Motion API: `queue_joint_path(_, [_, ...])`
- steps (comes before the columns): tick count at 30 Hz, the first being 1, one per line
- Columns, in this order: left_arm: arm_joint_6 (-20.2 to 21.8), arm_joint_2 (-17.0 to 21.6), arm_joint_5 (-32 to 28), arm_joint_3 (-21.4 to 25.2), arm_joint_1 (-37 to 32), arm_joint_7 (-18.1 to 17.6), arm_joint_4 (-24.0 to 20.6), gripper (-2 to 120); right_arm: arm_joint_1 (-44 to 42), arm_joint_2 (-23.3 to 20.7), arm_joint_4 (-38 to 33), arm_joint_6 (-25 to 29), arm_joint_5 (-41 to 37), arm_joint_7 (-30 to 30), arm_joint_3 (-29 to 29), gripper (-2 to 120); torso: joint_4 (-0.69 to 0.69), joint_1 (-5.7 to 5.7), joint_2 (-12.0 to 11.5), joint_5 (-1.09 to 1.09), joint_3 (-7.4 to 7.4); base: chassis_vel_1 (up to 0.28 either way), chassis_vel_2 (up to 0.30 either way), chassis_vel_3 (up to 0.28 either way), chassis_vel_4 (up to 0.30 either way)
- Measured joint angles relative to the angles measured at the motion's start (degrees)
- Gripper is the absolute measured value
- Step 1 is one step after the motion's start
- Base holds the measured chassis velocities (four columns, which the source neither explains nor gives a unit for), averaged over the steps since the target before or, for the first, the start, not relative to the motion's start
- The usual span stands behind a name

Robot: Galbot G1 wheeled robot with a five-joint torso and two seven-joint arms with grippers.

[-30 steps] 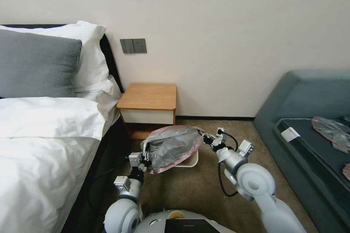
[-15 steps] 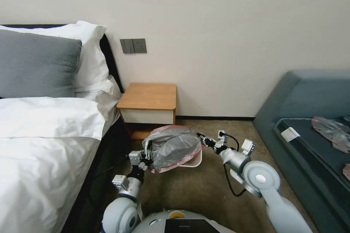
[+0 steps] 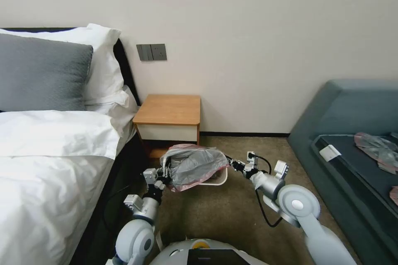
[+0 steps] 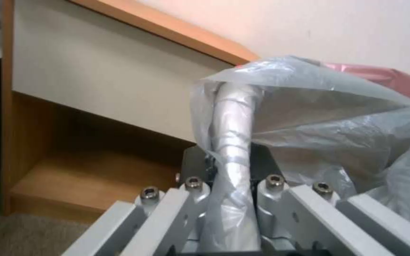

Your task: Pick up the garbage bag from the table and place it over the trash can.

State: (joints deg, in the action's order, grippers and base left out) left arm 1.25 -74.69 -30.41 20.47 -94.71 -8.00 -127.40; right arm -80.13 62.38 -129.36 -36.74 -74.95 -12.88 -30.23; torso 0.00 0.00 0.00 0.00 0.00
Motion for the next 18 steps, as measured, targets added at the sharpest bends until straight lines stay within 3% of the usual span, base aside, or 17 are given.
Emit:
queue_joint_path(2, [0.2,-0.1,-1.3,0.5,0.1,-0.4,0.2,5,-0.3,0.1,-0.9,-0.2,-0.3,-0.3,0.0,18,0.00,0.00,0.0,0.00,0.00,0.000,0.000,0.000,0.000])
queue_joint_path(10, [0.7,-0.5,-2.8,1.8,0.3,-1.5,0.3,5,-1.0,0.9,-1.6,-0.7,0.0,-1.1,0.3,45,0.00,0.00,0.0,0.00,0.00,0.000,0.000,0.000,0.000])
queue_joint_path(18, [0.7,-0.8,-2.8,2.6,0.5,-2.9,0.7,5,-3.9,2.8,-7.8,1.5,-0.6,-3.9,-1.2,74,-0.01,0.00,0.0,-0.01,0.00,0.000,0.000,0.000,0.000])
